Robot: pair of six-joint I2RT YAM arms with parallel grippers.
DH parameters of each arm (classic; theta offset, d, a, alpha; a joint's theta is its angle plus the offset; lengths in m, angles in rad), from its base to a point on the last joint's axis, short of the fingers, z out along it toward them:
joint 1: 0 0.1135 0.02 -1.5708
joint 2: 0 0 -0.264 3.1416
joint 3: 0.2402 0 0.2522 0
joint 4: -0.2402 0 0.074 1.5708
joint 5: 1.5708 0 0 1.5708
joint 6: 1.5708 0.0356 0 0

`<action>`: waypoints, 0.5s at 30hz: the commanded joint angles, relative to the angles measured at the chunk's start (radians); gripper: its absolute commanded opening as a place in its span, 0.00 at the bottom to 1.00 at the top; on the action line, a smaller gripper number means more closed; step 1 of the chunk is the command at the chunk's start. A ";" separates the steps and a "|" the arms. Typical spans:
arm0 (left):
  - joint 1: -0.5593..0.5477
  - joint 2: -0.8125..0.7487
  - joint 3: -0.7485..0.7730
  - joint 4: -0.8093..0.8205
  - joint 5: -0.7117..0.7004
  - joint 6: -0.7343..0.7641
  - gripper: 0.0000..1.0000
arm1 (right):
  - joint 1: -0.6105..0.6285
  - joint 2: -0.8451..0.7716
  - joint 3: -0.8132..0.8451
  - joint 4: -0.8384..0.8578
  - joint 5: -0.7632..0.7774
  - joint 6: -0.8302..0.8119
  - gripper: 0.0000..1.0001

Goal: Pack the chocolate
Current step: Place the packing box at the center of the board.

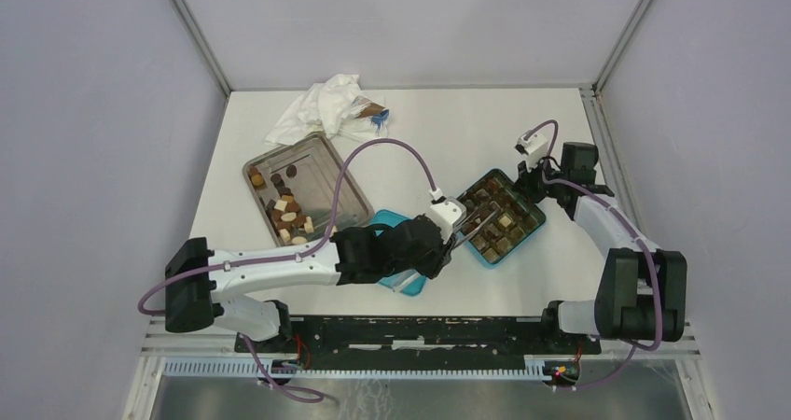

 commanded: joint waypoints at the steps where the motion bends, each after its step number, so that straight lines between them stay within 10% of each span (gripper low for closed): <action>1: -0.007 0.046 0.107 -0.079 -0.017 -0.053 0.02 | -0.005 0.054 0.081 0.027 -0.024 0.086 0.02; 15: -0.006 0.163 0.180 -0.194 0.007 -0.092 0.02 | -0.017 0.153 0.119 -0.013 -0.005 0.085 0.29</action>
